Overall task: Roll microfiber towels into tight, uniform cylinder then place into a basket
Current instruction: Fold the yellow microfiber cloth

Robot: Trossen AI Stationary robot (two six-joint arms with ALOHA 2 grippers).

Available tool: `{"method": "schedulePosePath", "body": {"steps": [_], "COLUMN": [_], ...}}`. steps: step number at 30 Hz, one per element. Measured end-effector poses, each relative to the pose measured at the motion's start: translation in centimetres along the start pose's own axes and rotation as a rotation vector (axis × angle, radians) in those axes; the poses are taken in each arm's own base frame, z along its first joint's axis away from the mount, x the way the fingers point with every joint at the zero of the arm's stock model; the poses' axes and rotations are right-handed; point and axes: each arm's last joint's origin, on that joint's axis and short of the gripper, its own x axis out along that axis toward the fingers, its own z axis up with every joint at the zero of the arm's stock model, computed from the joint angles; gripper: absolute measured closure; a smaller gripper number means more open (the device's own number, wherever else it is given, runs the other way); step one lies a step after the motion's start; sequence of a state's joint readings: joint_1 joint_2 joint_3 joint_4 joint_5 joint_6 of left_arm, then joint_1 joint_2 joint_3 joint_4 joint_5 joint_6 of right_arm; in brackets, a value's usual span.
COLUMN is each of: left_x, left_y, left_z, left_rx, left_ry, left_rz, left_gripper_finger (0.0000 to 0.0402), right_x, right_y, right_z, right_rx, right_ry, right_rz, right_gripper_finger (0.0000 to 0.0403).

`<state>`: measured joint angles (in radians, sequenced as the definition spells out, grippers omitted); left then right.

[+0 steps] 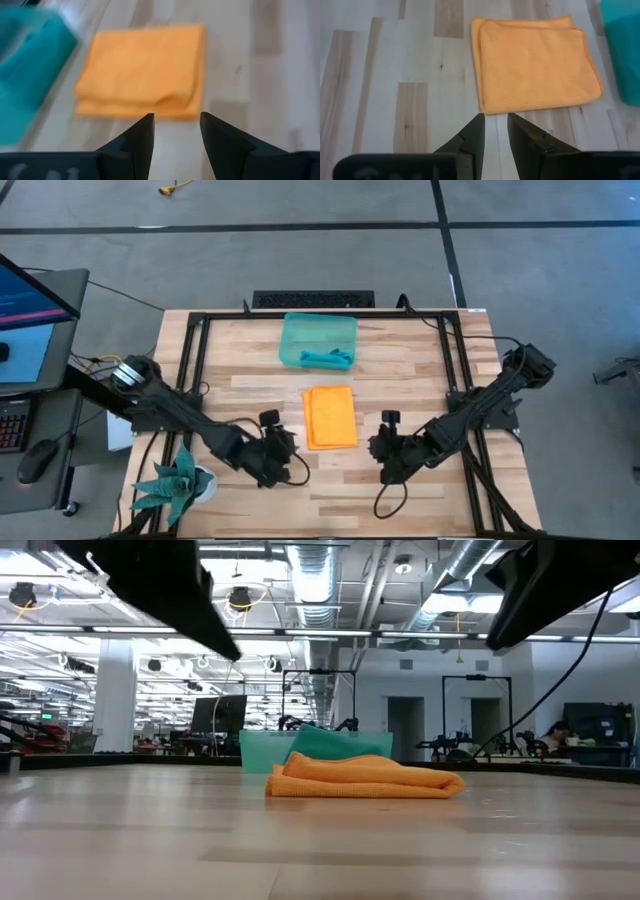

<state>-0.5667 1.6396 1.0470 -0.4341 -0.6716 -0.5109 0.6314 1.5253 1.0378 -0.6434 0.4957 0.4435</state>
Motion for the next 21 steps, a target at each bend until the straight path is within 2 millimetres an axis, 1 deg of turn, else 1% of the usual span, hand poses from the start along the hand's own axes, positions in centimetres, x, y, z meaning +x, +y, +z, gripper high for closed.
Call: {"method": "schedulePosePath", "body": {"steps": [4, 7, 13, 16, 18, 21], "left_x": [0.8, 1.7, 3.9, 5.0, 5.4, 5.6], "left_y": [-0.6, -1.1, -1.8, -2.0, -2.0, -1.6], "left_z": [-0.3, -0.5, -1.0, -1.3, -1.2, -1.1], "left_rx": [-0.004, 0.032, 0.144, 0.19, 0.19, 0.173], "left_ry": [-0.14, -0.189, -0.197, -0.178, -0.169, -0.165], "left_rz": [-0.085, -0.118, -0.096, -0.127, -0.151, -0.141], "left_gripper_finger": [0.0249, 0.0249, 0.0249, 0.0249, 0.0248, 0.0243], "right_x": [0.0, 0.1, 1.3, 1.9, 2.1, 2.2], "right_y": [0.0, 0.1, 0.7, 0.8, 0.8, 0.9], "right_z": [0.0, -0.1, -1.5, -2.0, -2.0, -2.0], "right_rx": [0.0, 0.009, -0.02, -0.035, -0.039, -0.045], "right_ry": [0.0, -0.009, -0.042, -0.068, -0.091, -0.108], "right_rz": [0.0, 0.006, 0.025, 0.034, 0.043, 0.053], "right_gripper_finger": [0.0295, 0.0295, 0.0295, 0.0295, 0.0295, 0.0295]}}
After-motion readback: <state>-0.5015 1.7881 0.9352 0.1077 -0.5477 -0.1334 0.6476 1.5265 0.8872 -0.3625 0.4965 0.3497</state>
